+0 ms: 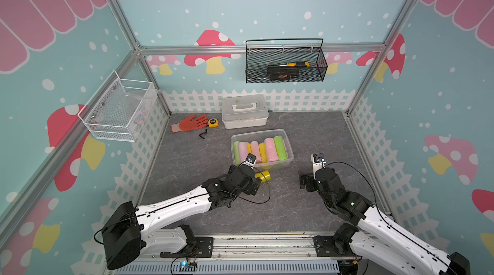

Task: Put the roll of trash bags into the storage box
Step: Pick up the roll of trash bags from the center of the board.

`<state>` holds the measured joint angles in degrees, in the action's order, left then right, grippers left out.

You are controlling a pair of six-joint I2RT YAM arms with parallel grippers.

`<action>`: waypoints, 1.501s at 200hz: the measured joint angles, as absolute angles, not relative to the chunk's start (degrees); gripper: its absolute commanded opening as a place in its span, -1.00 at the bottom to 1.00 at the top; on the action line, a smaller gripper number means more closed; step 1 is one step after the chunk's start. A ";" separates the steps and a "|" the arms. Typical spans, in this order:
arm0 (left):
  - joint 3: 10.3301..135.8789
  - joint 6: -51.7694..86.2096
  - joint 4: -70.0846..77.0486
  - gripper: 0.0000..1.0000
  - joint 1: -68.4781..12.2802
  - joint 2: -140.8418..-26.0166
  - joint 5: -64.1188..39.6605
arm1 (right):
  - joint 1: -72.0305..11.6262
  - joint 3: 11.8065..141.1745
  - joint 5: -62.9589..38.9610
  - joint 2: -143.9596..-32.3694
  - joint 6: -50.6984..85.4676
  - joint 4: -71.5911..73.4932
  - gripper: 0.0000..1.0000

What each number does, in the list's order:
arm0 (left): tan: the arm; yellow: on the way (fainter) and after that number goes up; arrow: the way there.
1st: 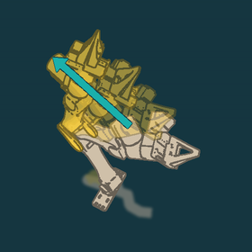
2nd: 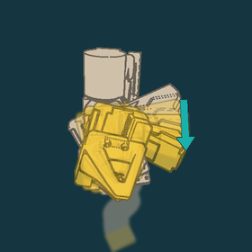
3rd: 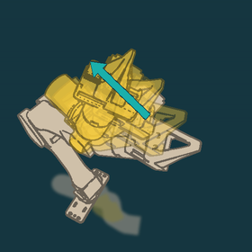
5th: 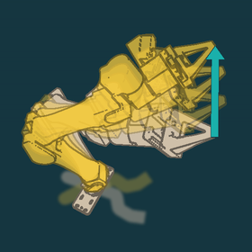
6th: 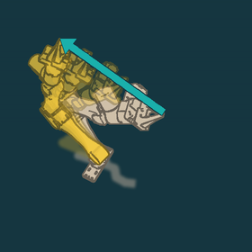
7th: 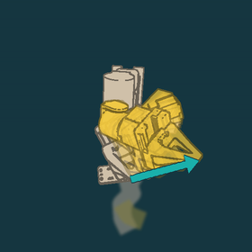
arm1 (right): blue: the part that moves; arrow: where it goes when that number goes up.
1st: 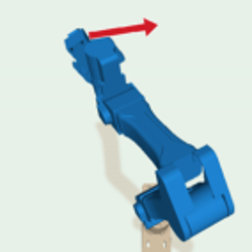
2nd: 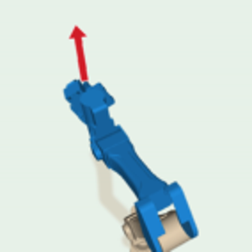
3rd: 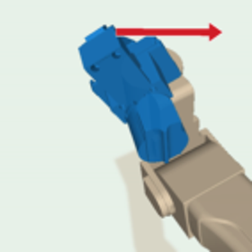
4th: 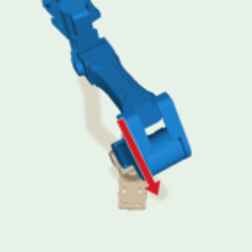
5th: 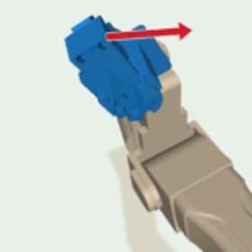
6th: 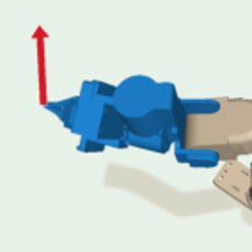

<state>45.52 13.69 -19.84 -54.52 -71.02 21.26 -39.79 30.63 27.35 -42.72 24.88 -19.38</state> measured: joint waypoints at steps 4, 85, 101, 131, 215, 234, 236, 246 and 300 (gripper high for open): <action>45.87 13.63 -20.16 0.77 -54.54 -71.48 21.06 | -39.79 30.63 27.42 -42.74 24.88 -19.44 0.97; 52.58 12.78 -24.71 0.69 -54.85 -83.77 19.42 | -39.79 30.76 27.57 -44.07 24.91 -20.16 0.97; 53.08 12.60 -25.52 0.70 -55.05 -85.14 19.40 | -39.79 30.89 27.59 -44.16 24.91 -20.32 0.97; 54.81 12.53 -26.79 0.70 -55.31 -87.68 19.31 | -39.79 30.94 27.57 -44.14 24.91 -20.36 0.97; 62.22 12.56 -31.03 0.66 -55.27 -99.98 18.41 | -39.79 31.48 27.62 -44.71 24.93 -20.82 0.97; 63.90 12.53 -31.62 0.65 -55.29 -101.67 18.44 | -39.79 31.48 27.59 -44.71 24.93 -20.82 0.97; 64.05 12.53 -31.68 0.64 -55.29 -101.93 18.44 | -39.79 31.48 27.59 -44.73 24.93 -20.82 0.97; 64.90 12.51 -32.03 0.59 -55.29 -103.02 18.55 | -39.79 31.48 27.59 -44.80 24.93 -20.84 0.97; 67.00 12.16 -33.93 0.51 -55.31 -106.63 17.37 | -39.79 31.70 27.64 -45.17 24.93 -21.45 0.97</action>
<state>67.00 12.16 -33.93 -55.31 -106.63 17.37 -39.79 31.70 27.64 -45.17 24.93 -21.45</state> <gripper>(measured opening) 0.772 0.987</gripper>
